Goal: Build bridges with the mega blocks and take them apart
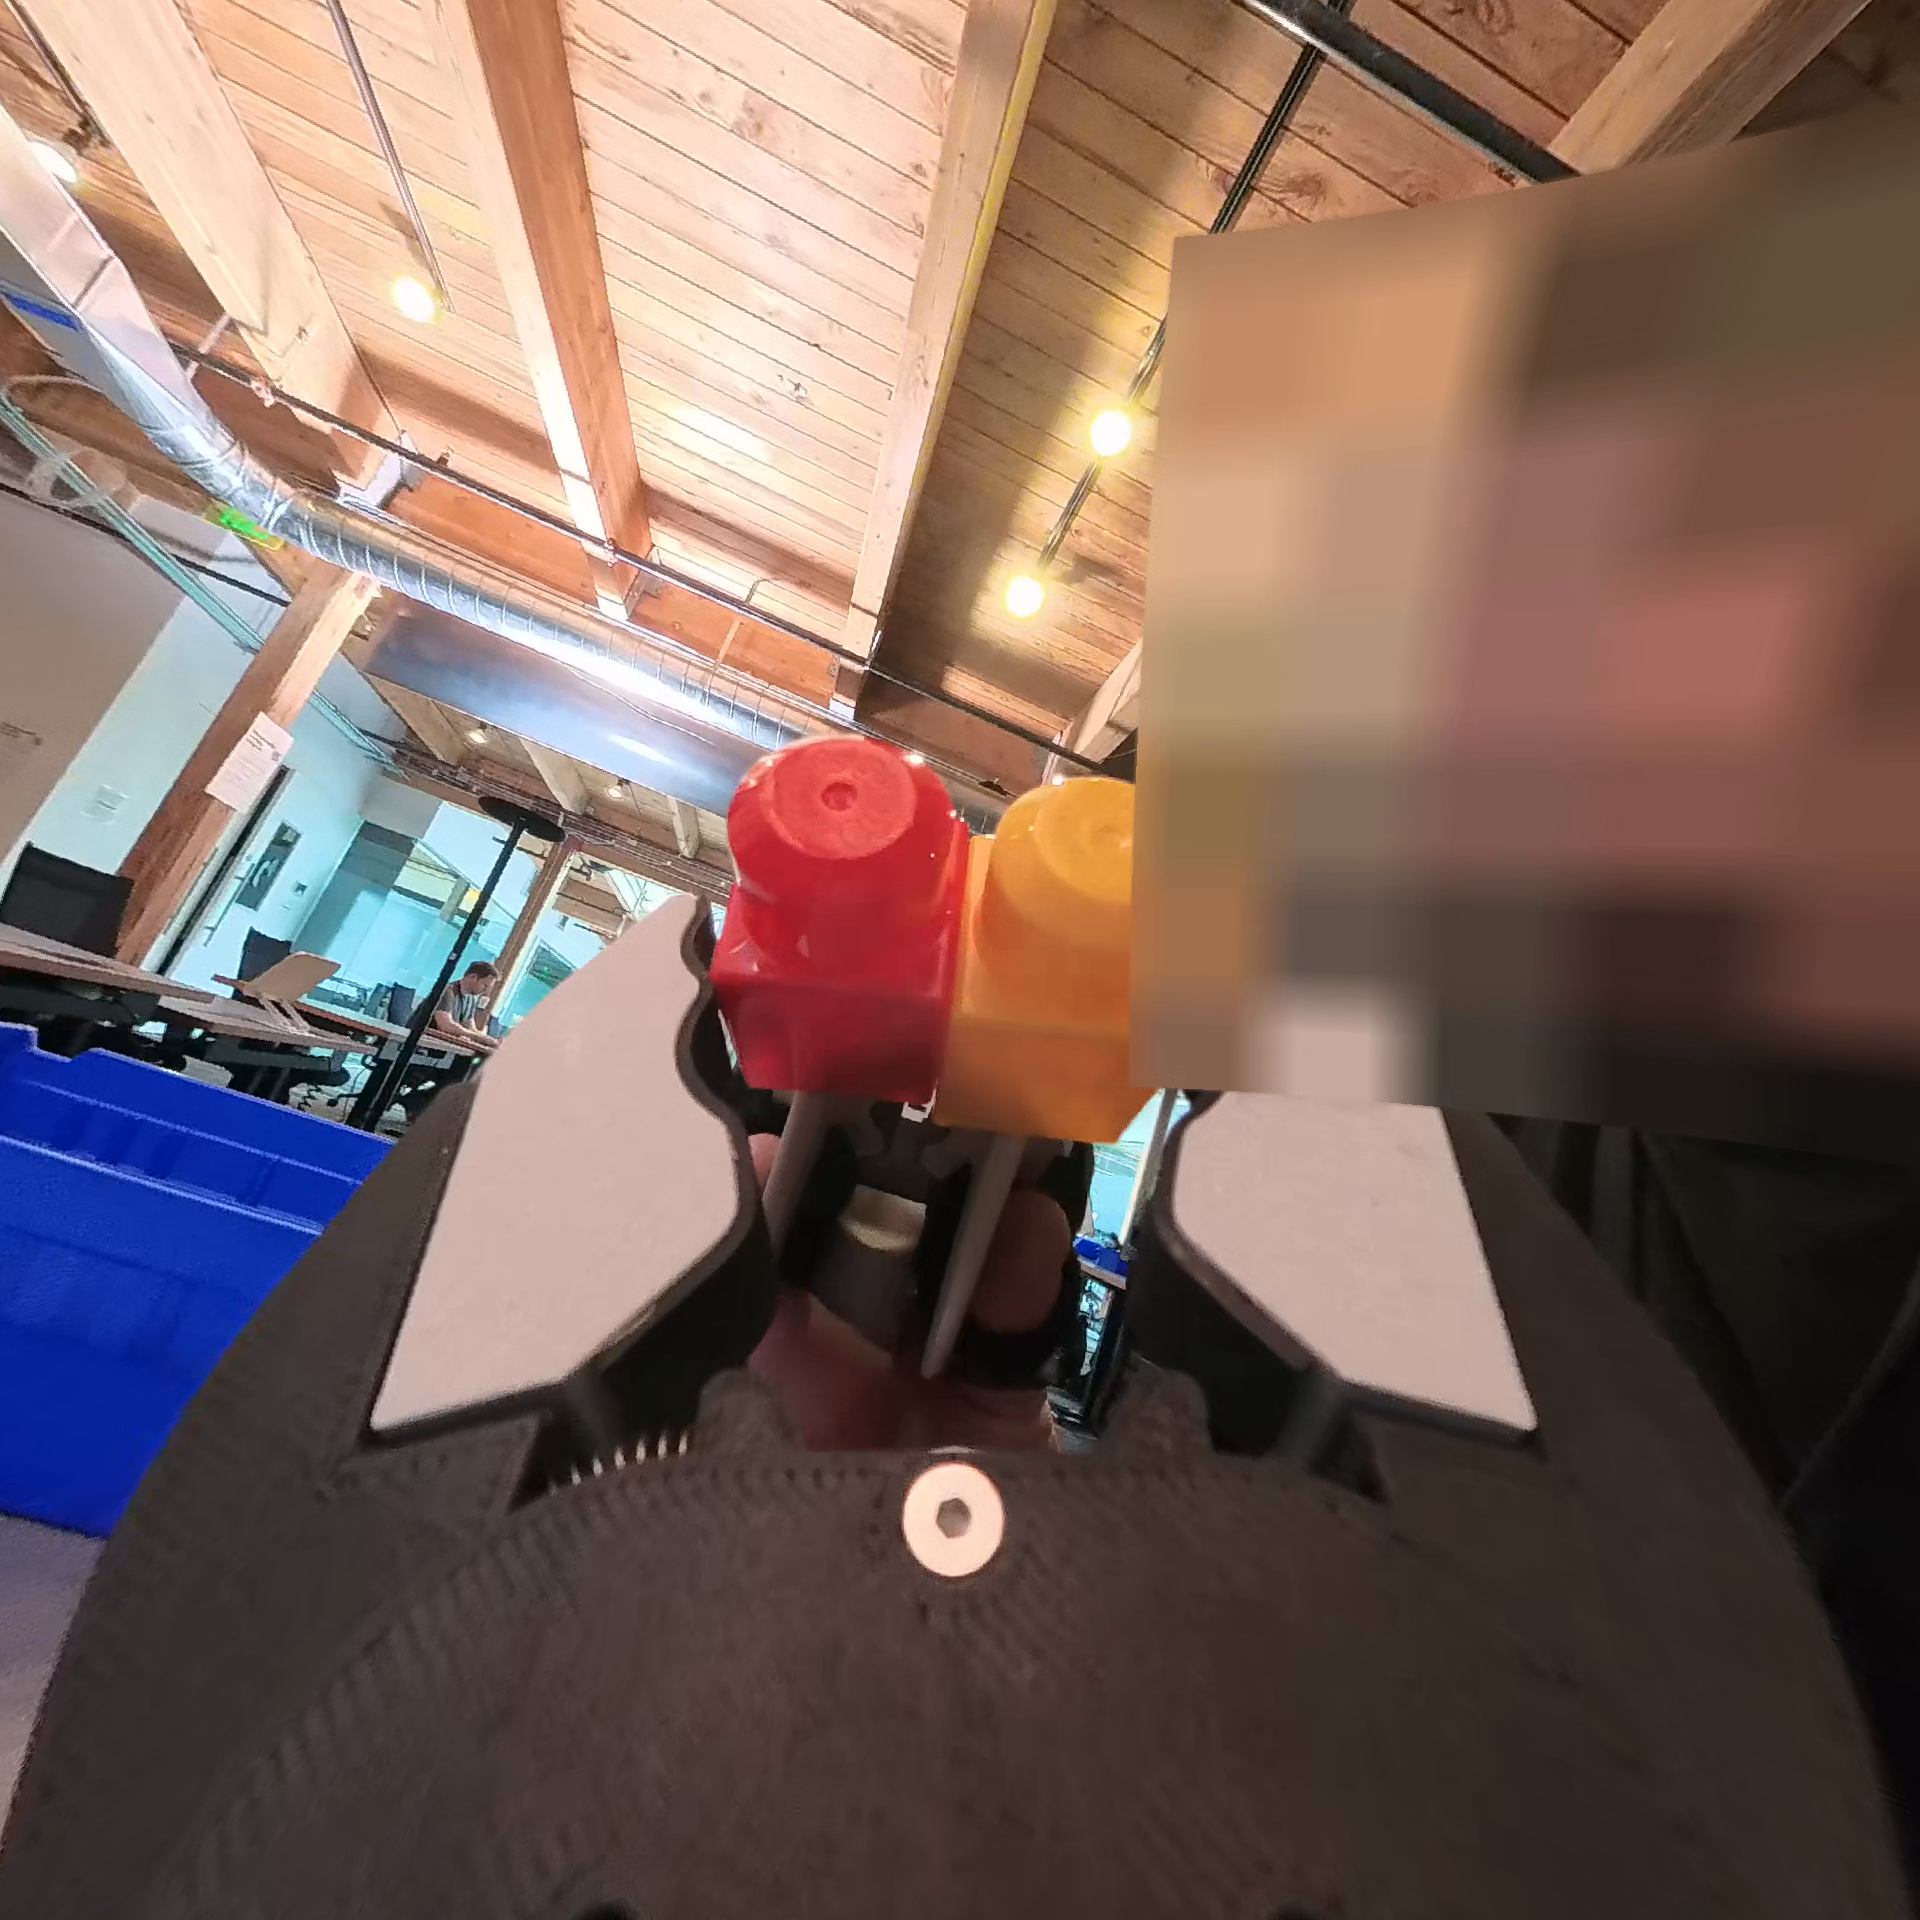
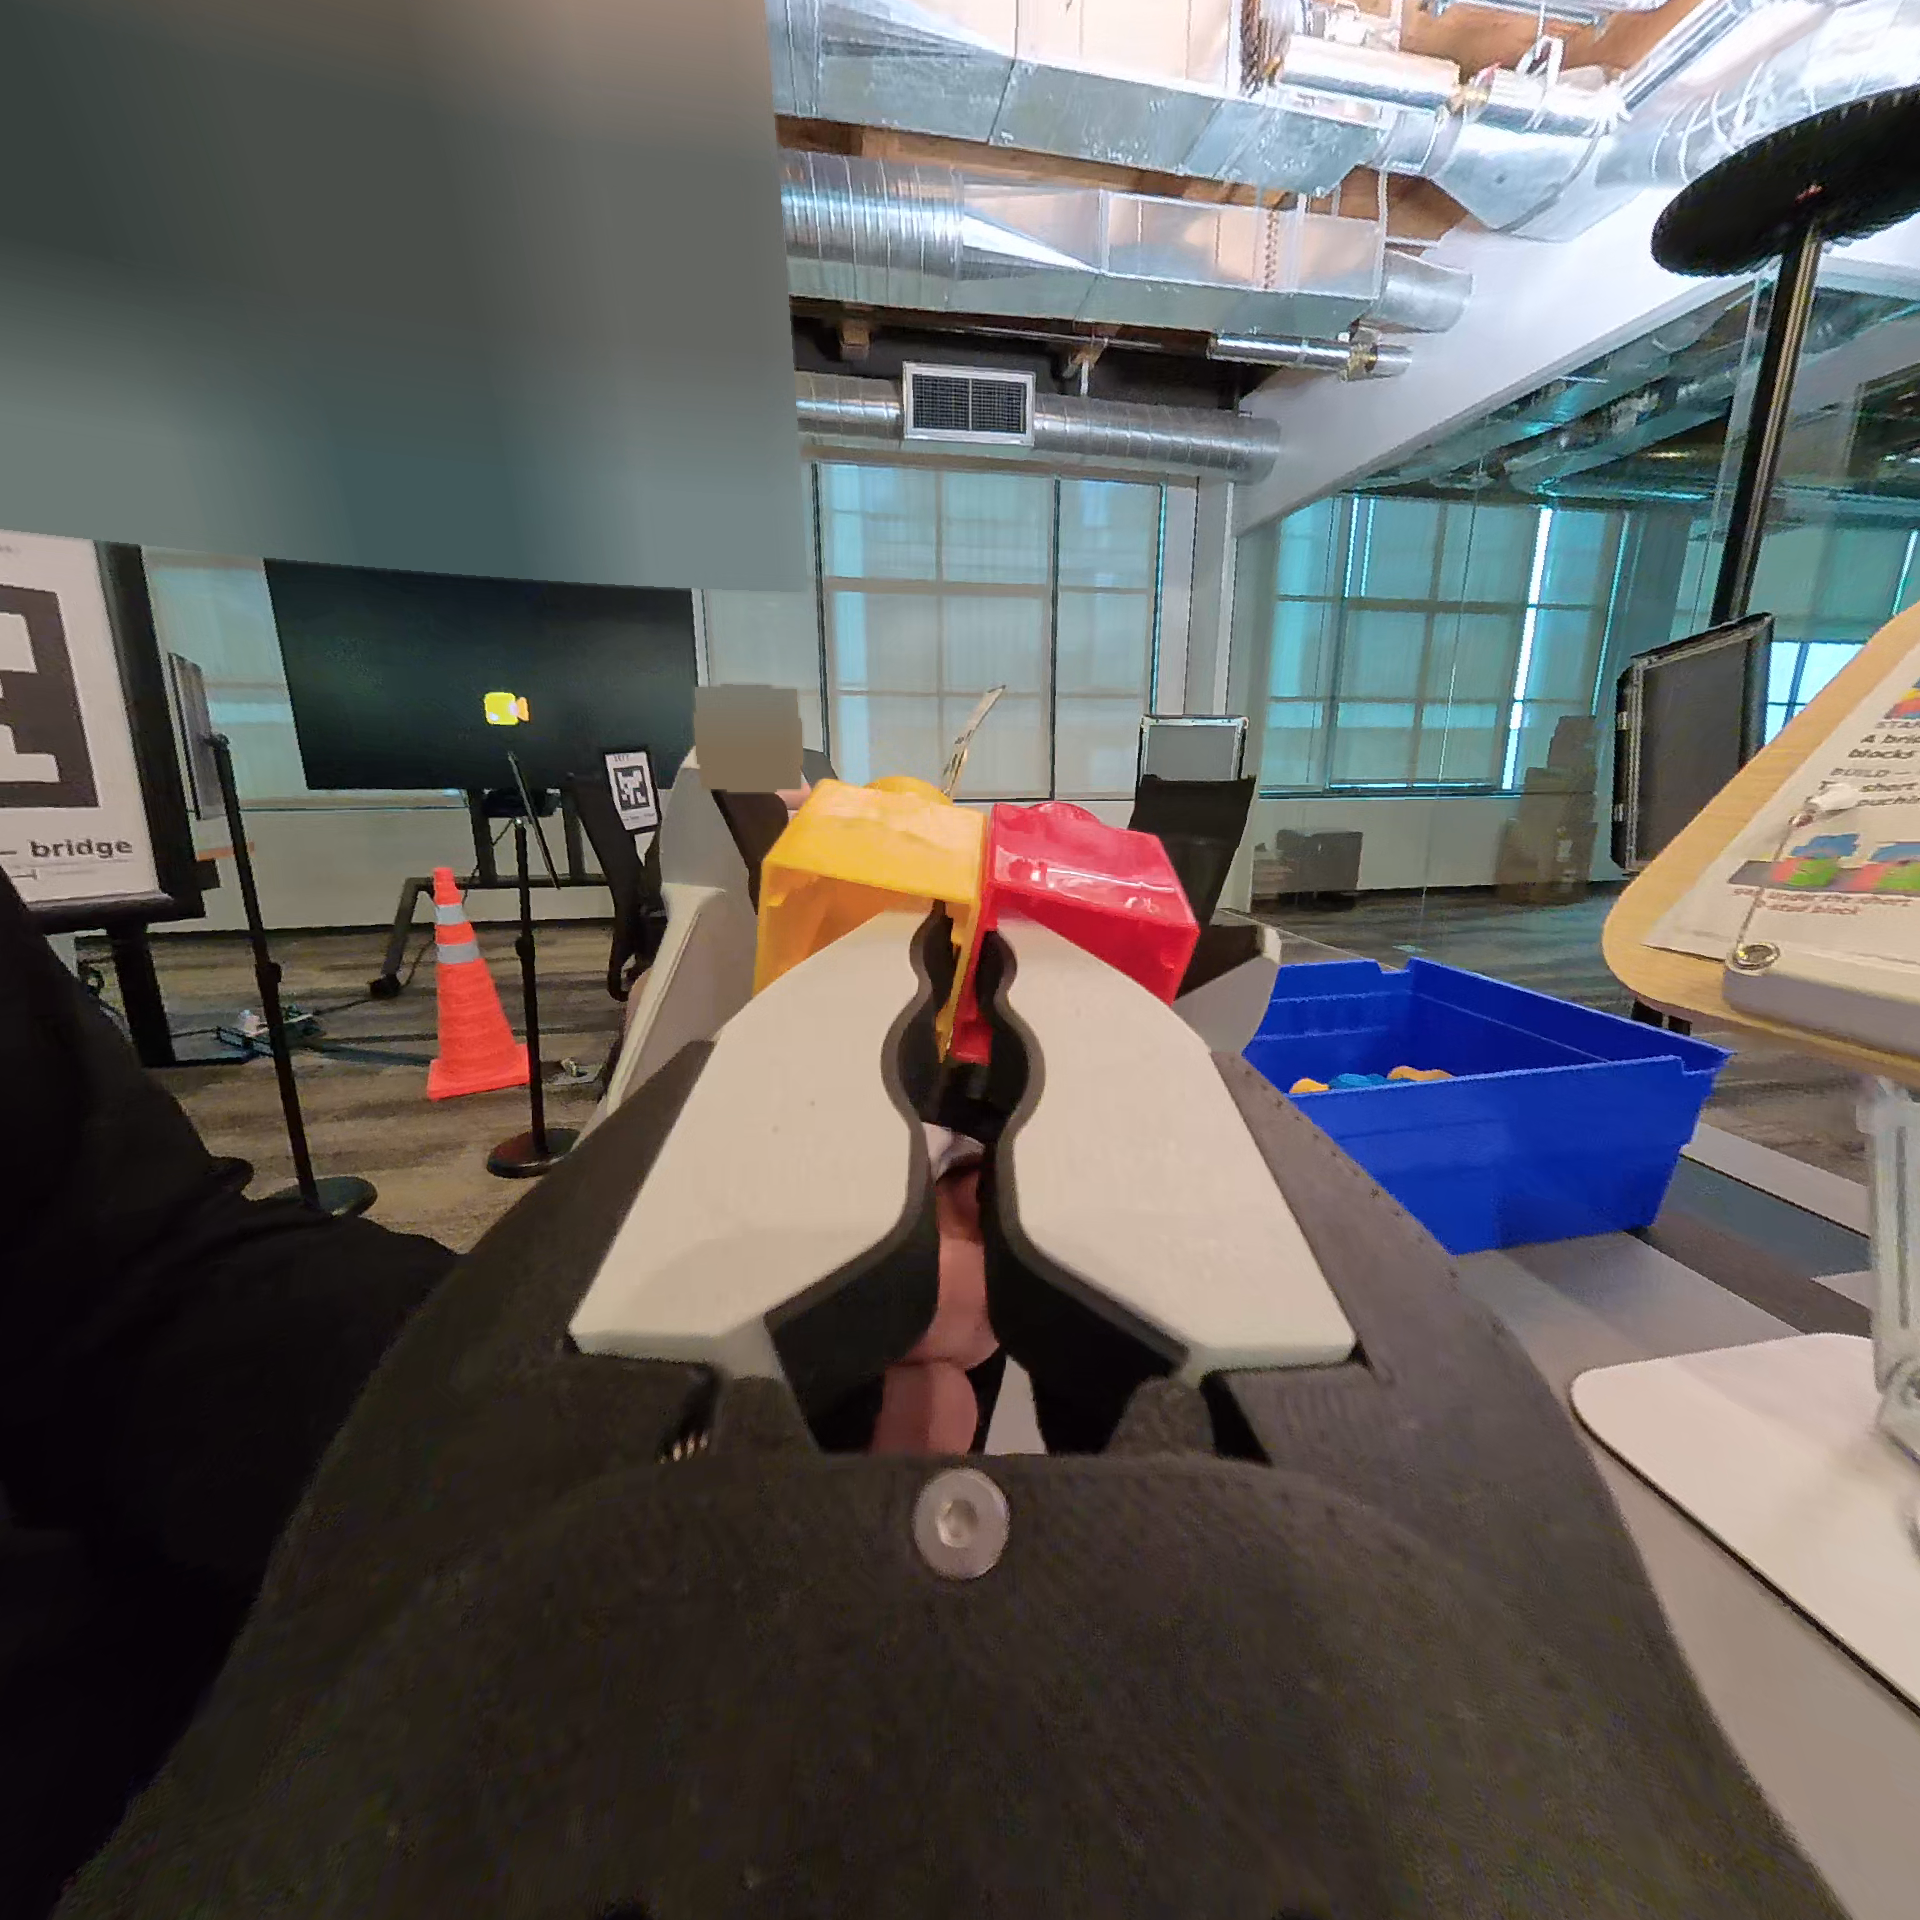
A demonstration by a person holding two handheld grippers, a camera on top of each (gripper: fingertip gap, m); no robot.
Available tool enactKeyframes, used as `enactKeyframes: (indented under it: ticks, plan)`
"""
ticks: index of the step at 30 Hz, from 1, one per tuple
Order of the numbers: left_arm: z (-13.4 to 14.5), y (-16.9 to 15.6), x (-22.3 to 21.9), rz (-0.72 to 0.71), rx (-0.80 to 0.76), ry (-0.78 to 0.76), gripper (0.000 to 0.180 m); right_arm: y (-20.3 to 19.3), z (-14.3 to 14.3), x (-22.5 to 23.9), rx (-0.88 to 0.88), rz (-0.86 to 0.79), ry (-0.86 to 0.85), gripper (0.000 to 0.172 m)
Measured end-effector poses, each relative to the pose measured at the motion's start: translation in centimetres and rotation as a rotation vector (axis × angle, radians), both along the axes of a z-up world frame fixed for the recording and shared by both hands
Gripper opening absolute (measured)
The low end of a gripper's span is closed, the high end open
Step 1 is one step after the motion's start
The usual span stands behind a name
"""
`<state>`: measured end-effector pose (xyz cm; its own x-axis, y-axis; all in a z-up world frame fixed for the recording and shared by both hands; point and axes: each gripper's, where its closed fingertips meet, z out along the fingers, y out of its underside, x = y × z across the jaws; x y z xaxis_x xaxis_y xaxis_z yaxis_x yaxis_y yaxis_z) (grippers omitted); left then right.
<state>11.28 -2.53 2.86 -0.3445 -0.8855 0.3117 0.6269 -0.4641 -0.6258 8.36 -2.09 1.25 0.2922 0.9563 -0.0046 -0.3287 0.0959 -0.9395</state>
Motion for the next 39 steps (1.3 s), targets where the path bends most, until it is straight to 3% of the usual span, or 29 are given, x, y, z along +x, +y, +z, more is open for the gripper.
enactKeyframes:
  ticks: [7,11,15,19,23,28,32,35,39]
  plan:
    - [-0.7,0.9,-1.0,0.017,-0.062,-0.004,0.082,0.7,0.7,1.5,0.037,-0.052,-0.006,0.004]
    - [-1.8,1.0,-0.9,0.132,0.017,0.142,0.074,0.6,1.2,2.4,-0.067,0.118,0.101,0.004]
    - [-2.6,1.0,-1.2,0.236,0.193,0.346,0.074,0.5,0.6,2.8,-0.184,0.327,0.165,0.005]
    - [-2.4,0.5,-1.7,0.306,0.346,0.46,0.068,0.7,-0.1,3.0,-0.226,0.393,0.164,0.005]
    - [-2.4,0.2,-1.8,0.417,0.524,0.552,0.076,0.0,-0.9,1.8,-0.244,0.446,0.088,0.005]
    - [-3.6,0.2,-1.7,0.651,0.987,0.881,0.078,-0.5,-2.1,0.8,-0.344,0.532,0.033,0.005]
    - [-5.3,-0.2,-1.1,0.602,1.208,1.028,0.065,-1.8,-2.5,-0.2,-0.384,0.632,0.011,0.004]
    - [-6.0,-0.6,-1.3,0.52,1.233,1.051,0.045,-2.1,-2.9,-0.7,-0.392,0.648,-0.011,0.004]
    - [-6.2,-0.8,-1.2,0.501,1.235,1.059,0.039,-2.3,-3.1,-0.9,-0.412,0.671,-0.011,0.004]
